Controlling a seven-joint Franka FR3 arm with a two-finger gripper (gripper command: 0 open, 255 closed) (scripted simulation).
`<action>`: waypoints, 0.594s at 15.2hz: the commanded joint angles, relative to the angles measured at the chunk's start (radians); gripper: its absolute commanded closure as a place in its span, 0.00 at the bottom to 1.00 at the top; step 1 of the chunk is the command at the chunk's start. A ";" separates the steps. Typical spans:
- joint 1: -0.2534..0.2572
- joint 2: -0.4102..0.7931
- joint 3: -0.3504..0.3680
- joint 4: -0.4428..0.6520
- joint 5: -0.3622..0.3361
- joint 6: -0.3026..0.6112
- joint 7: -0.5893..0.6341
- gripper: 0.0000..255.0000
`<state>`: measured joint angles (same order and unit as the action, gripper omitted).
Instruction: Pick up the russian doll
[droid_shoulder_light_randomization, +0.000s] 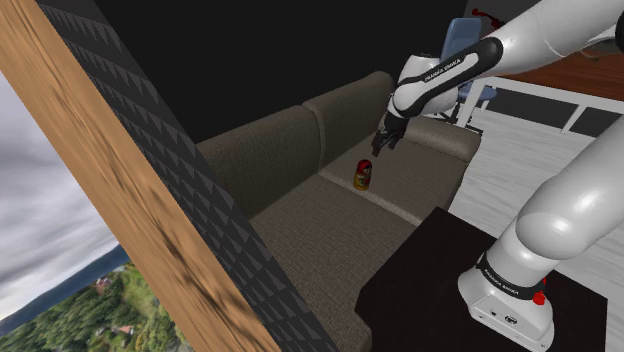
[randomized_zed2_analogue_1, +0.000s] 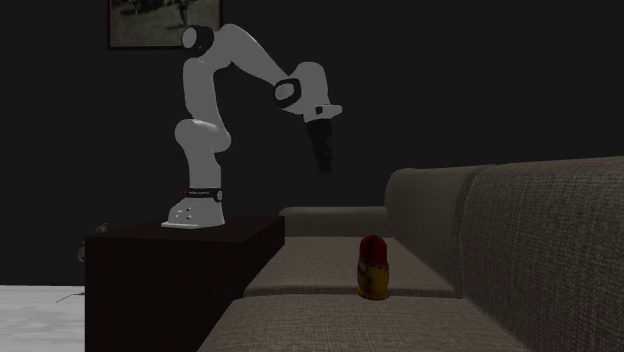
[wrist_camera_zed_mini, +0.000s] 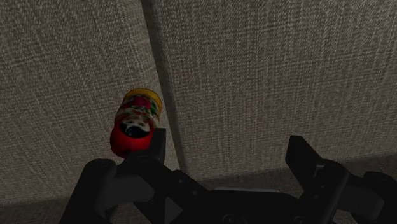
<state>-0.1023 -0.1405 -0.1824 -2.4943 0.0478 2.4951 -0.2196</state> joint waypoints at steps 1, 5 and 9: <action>0.000 0.091 -0.013 0.043 0.030 0.058 -0.028 0.00; -0.016 0.249 -0.026 0.125 0.110 0.148 -0.102 0.00; -0.055 0.405 -0.011 0.228 0.198 0.213 -0.179 0.00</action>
<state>-0.1480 0.2341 -0.1959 -2.2942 0.2298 2.7008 -0.3842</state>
